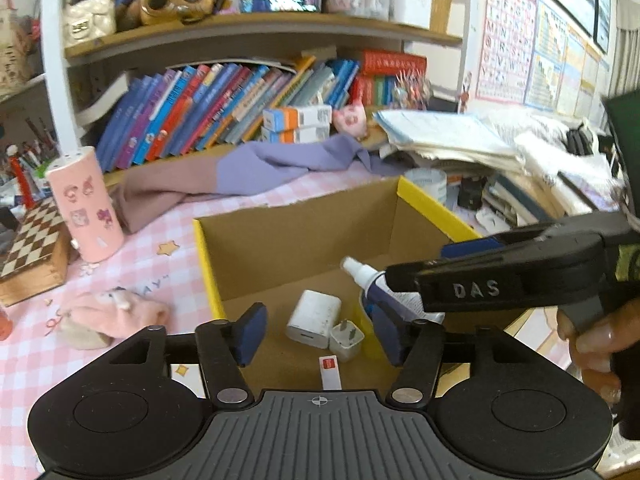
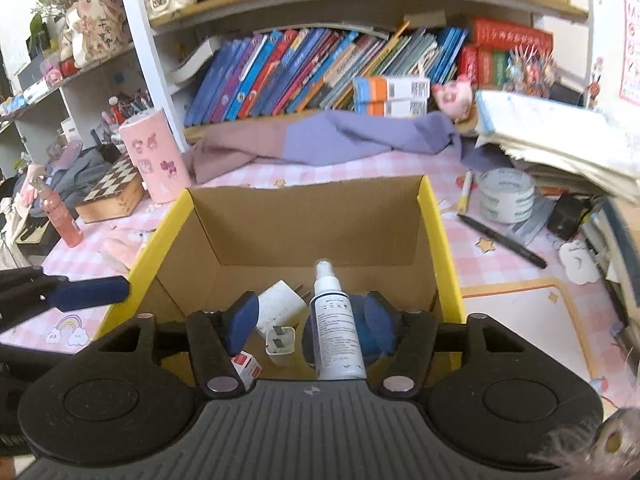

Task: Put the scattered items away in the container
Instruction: 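Lower both held items into the yellow box and open both grippers, then lift both grippers out of the yellow box and back away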

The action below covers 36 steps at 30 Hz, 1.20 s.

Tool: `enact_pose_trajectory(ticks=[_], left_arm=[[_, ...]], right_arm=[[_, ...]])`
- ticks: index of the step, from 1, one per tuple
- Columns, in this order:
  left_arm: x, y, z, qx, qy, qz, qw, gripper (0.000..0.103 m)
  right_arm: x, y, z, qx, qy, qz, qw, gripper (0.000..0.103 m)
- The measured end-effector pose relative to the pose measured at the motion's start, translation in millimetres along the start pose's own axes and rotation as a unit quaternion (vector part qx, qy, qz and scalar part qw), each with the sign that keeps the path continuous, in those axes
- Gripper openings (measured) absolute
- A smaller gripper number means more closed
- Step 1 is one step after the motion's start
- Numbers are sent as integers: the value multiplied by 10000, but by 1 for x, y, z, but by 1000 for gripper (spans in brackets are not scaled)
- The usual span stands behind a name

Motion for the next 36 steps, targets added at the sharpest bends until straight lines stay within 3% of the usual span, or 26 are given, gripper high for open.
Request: enact_pose_trajectory(ticks=[15, 36], left_arm=[[23, -42, -3, 125, -176, 260, 9994, 67], [88, -125, -37, 470, 47, 96, 9988, 70]], right_arm=[[30, -58, -26, 561, 63, 585, 9967, 64], [102, -115, -120, 968, 244, 451, 9940, 67]])
Point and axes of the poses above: each gripper's, at about its wrist camera, not at the fingertips, and y roughly the way its jaws point, z to its right, x to its underside, the point moved 5 cm from there along y, roughly the way its jaws point, and after that the axes turned 4 degrees about -y, right-handed, at the moved point
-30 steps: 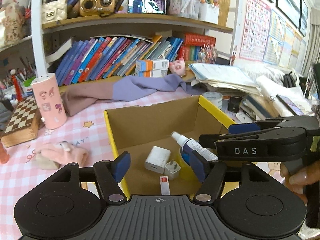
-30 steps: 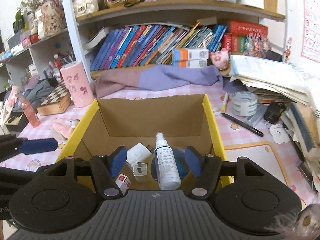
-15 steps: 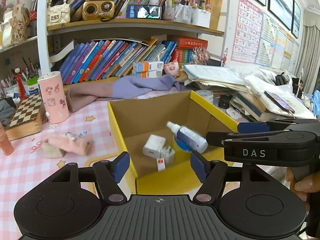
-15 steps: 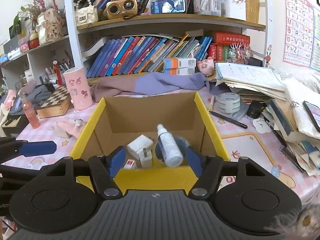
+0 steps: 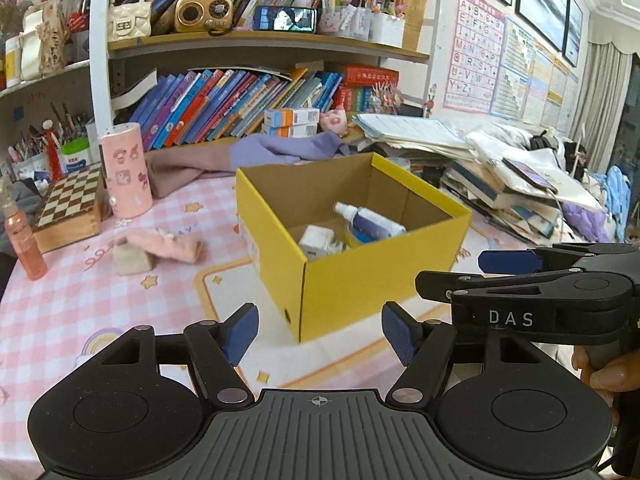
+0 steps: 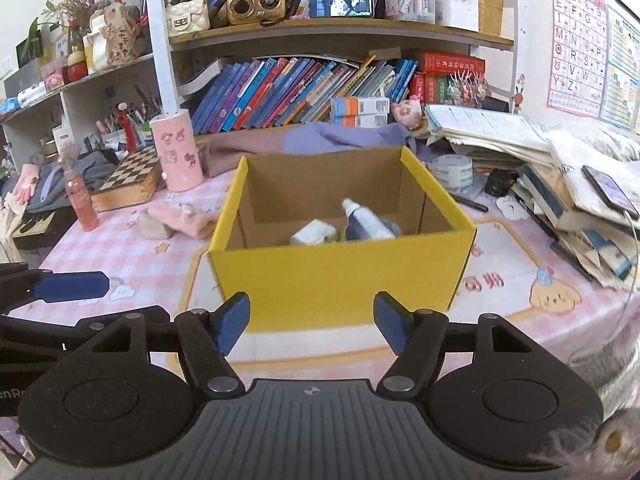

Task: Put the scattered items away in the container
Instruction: 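Lift both grippers out of the yellow box and back away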

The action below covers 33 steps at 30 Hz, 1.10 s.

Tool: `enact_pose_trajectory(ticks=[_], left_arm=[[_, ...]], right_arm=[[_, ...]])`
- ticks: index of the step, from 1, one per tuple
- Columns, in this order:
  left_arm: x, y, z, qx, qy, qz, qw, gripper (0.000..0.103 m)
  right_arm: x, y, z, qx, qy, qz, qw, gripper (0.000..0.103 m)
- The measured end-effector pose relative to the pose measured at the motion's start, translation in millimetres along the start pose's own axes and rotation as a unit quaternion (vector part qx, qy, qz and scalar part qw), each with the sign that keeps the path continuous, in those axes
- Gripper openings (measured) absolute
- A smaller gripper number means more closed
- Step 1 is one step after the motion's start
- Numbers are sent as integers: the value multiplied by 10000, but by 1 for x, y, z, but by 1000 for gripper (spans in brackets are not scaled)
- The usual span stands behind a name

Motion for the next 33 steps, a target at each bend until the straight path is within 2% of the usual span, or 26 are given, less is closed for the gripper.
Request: enact_pose_trajectory(ticks=[4, 16, 33], left_arm=[[11, -11, -7, 35, 21, -80, 10000, 75], [41, -36, -34, 51, 26, -279, 9996, 75], [59, -58, -74, -159, -372, -259, 9988, 75]], right_arm=[[10, -10, -13, 46, 41, -38, 10000, 68], [38, -25, -52, 71, 147, -264, 9995, 69], [42, -23, -102, -146, -228, -522, 9983, 69]])
Point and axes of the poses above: each gripper's, at about its wrist camera, not at the fingertips, and y roughly the way its jaws point, z to its right, x to its underside, the point moved 5 cm from there along y, roughly the way its jaws point, and after that the axes turned 4 degrees about -y, right-handed, at the moved point
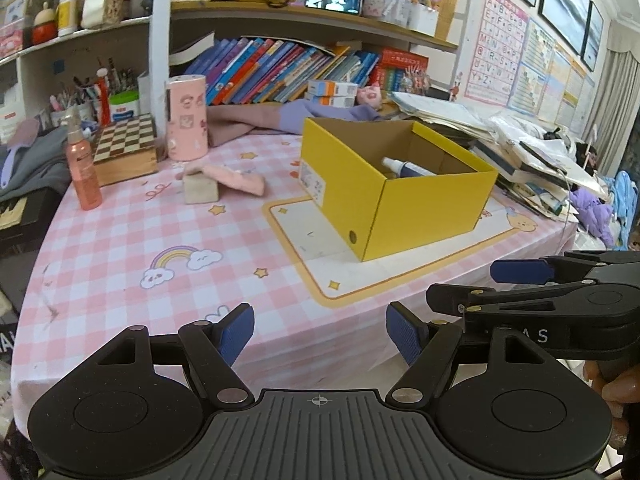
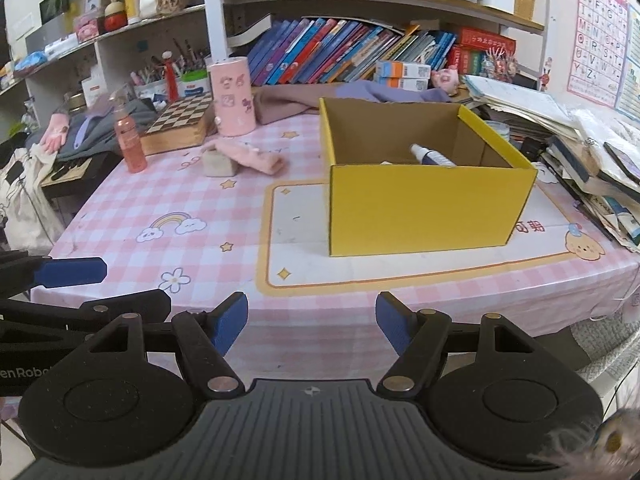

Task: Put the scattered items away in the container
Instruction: 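Lift both grippers out of the yellow box and back away, then move both tools toward the beige block and pink plush bunny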

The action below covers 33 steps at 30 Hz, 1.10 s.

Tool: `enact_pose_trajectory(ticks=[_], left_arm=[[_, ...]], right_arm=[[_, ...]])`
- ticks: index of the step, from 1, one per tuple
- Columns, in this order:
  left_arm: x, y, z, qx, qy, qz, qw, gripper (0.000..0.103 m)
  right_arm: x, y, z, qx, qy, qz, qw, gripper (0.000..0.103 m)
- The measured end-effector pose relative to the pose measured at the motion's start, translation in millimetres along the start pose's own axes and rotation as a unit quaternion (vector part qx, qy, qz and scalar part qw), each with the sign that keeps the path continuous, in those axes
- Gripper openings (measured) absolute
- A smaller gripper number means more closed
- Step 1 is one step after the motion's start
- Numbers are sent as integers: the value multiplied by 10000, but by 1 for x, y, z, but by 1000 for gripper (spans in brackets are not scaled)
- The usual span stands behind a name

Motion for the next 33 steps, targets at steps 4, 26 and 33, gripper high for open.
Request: enact_pose_trajectory(ticks=[4, 26, 33], left_arm=[[3, -1, -7, -84, -76, -29, 9999, 75], [-6, -8, -42, -494, -299, 190, 9982, 75], [-8, -14, -59, -574, -393, 288, 9972, 76]], right_arm=[[1, 5, -6, -84, -62, -43, 9999, 69], [-16, 20, -33, -400, -411, -10, 9984, 72], [-22, 25, -55, -462, -560, -36, 9974, 72]])
Point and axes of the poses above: each gripper's, at about its wrist camera, not at the fingertips, and y roughly the way its jaws point, z to its right, x to its underside, the point moved 5 cm from there along y, roughly the way its jaws point, and after that the axes turned 4 degrees about -y, right-handed, at the moved point
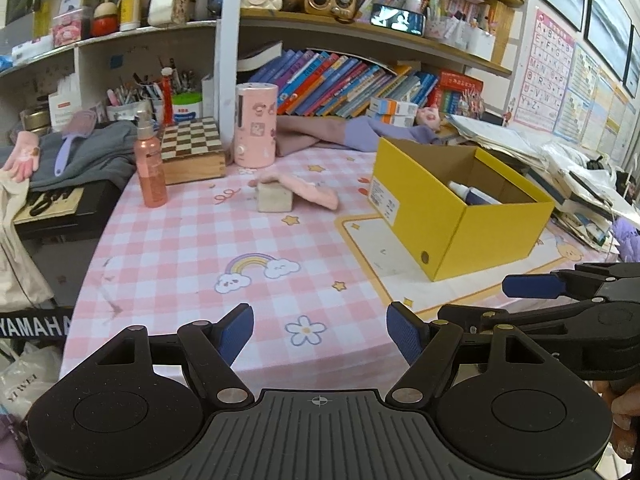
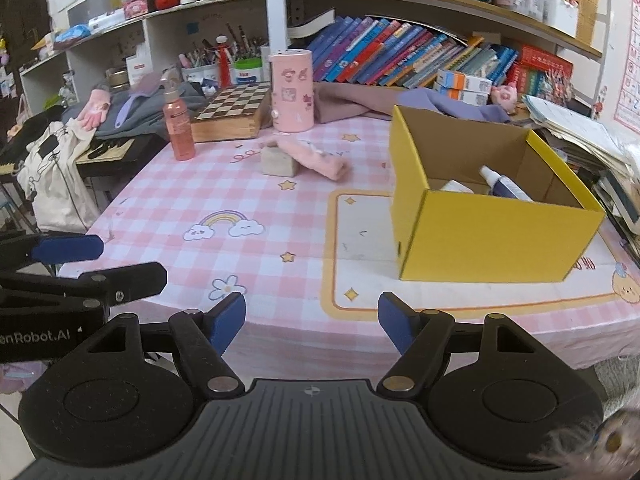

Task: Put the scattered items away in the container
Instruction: 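Move both tools toward the beige block and pink plush bunny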

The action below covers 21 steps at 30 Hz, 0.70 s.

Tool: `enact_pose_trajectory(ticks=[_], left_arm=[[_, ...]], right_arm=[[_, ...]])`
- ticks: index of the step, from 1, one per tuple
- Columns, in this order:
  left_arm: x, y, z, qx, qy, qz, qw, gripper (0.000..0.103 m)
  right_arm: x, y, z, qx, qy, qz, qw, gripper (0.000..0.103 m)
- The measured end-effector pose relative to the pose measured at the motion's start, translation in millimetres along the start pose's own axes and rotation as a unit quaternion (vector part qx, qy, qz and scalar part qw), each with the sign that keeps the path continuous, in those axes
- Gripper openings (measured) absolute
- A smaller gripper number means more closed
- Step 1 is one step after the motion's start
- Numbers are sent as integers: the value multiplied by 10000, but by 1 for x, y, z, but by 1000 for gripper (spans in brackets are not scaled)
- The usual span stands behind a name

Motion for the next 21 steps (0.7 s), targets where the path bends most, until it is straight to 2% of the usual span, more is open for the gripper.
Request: enact_pose_trajectory(ticks=[11, 21], left_arm=[[-4, 0, -24, -194, -185, 51, 9996, 76], [-16, 13, -46, -408, -251, 53, 9988, 76]], right_arm=[[-14, 15, -19, -185, -201, 27, 9996, 72], [-36, 45, -27, -214, -352, 40, 9991, 72]])
Point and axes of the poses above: each gripper's, at about its wrist camera, not at the fingertips, and y roughly the way its jaws point, z to its right, x to its underside, the point moved 5 cm from there along y, roughly the way its jaws point, and after that the axes turned 4 degrees about -y, right-handed, at the moved point
